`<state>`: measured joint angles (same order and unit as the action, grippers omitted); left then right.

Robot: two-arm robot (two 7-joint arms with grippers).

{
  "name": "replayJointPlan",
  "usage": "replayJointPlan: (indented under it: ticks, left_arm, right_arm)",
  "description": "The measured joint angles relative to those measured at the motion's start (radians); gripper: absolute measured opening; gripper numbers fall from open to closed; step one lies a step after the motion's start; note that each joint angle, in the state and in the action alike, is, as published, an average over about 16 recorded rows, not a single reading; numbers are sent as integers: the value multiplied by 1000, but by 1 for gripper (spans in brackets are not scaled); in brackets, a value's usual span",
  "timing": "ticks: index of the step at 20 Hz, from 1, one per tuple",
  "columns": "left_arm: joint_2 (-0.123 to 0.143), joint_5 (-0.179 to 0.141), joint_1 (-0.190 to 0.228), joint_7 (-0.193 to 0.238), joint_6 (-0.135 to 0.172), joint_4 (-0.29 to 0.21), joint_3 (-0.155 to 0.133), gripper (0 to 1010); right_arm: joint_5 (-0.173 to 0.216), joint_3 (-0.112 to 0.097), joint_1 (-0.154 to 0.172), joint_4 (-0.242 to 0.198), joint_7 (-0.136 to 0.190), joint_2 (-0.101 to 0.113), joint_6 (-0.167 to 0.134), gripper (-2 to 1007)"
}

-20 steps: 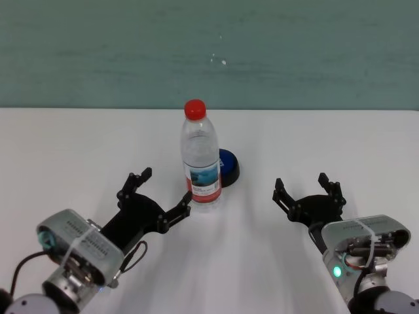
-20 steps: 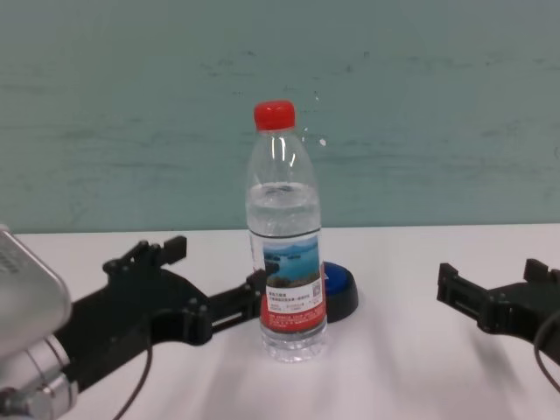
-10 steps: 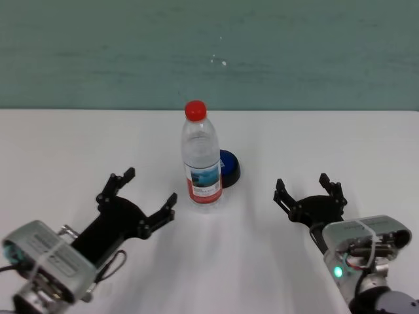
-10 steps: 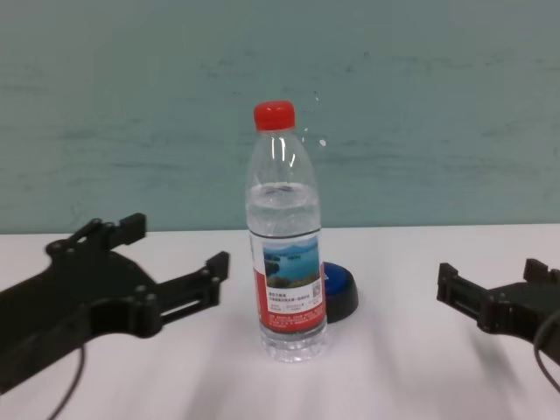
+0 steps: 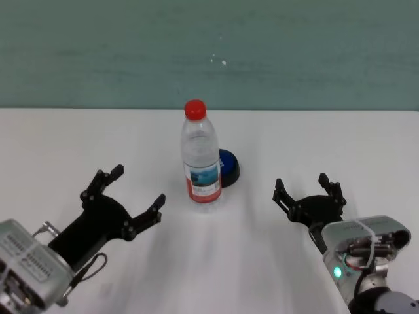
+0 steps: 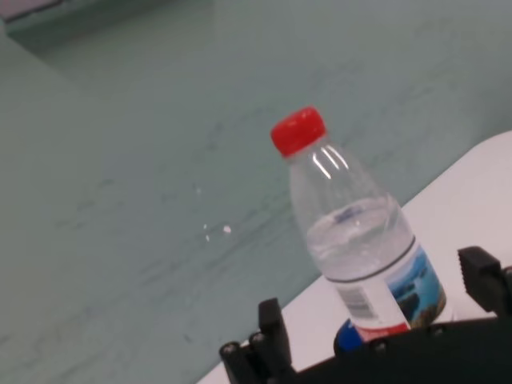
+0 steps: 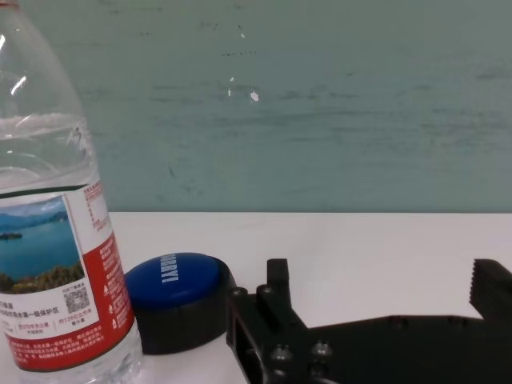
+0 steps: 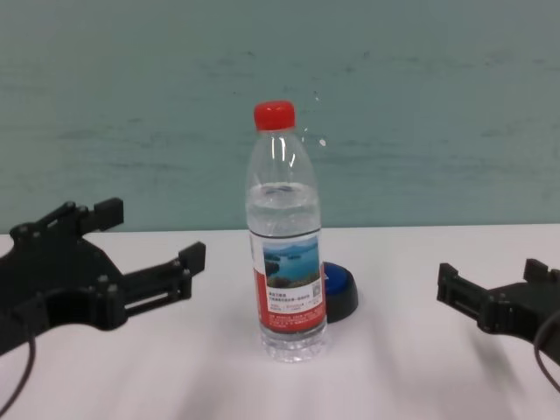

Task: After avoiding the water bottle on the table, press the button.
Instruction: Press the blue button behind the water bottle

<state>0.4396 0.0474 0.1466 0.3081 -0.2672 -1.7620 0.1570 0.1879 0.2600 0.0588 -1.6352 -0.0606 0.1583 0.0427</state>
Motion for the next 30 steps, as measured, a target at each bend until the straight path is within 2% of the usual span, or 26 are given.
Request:
replayJointPlan:
  ticks: [6,14,22,30]
  left_arm:
    - [30,-49,-34,50,-36,32,-10,1000]
    - [53,-116,-131,114,-82,137,-2,1000]
    - [50,-156,-242,152,-115,268,22,1000]
    - [35,-170,-327,172,-146,373,46,1000]
  right_arm:
    - [0,0,0,0,0,0,0,1004]
    - [0,0,0,0,0,0,0,1004]
    - [0,0,0,0,0,0,0,1004]
    - [0,0,0,0,0,0,0,1004]
